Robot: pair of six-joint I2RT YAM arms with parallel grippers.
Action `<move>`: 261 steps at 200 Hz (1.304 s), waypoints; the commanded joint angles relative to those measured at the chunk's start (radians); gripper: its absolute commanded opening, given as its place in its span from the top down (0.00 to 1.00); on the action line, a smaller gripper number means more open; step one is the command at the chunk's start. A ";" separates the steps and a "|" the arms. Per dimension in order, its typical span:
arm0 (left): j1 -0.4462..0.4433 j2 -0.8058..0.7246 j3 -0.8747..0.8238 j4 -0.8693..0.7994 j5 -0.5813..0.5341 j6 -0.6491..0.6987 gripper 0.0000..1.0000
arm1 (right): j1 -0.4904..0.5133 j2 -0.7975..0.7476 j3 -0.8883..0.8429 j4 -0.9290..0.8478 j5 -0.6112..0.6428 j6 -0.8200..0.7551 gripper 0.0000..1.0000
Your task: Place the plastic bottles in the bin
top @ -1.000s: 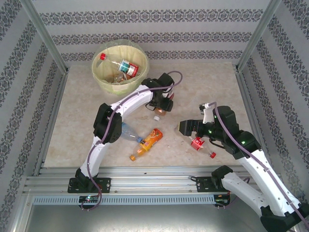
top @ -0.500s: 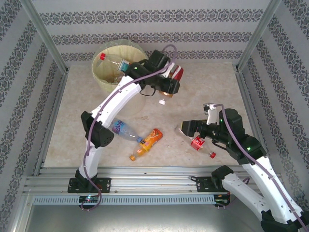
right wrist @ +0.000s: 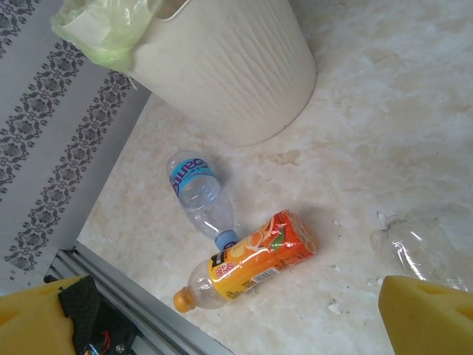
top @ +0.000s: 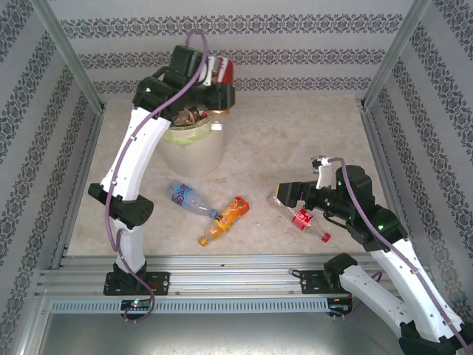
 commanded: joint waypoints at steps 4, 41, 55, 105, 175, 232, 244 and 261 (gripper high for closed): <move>0.037 -0.059 -0.050 0.077 -0.082 -0.136 0.39 | -0.006 -0.003 -0.018 0.049 -0.027 0.024 0.03; 0.070 -0.074 -0.090 0.124 -0.188 -0.245 0.40 | -0.006 -0.016 -0.029 0.043 -0.029 0.023 0.02; 0.078 -0.103 -0.158 0.170 -0.235 -0.292 0.41 | -0.008 -0.026 -0.032 0.039 -0.027 0.021 0.03; 0.125 -0.286 -0.594 0.493 -0.351 -0.494 0.42 | -0.008 -0.040 -0.040 0.034 -0.032 0.020 0.02; 0.159 -0.357 -0.824 0.665 -0.401 -0.580 0.38 | -0.011 -0.051 -0.048 0.025 -0.029 0.014 0.02; 0.171 -0.356 -0.869 0.714 -0.377 -0.590 0.23 | -0.011 -0.049 -0.043 0.018 -0.027 0.013 0.02; 0.171 -0.354 -0.863 0.708 -0.376 -0.590 0.19 | -0.012 -0.047 -0.042 0.016 -0.027 0.014 0.02; 0.170 -0.358 -0.859 0.707 -0.378 -0.588 0.12 | -0.012 -0.045 -0.042 0.016 -0.027 0.013 0.02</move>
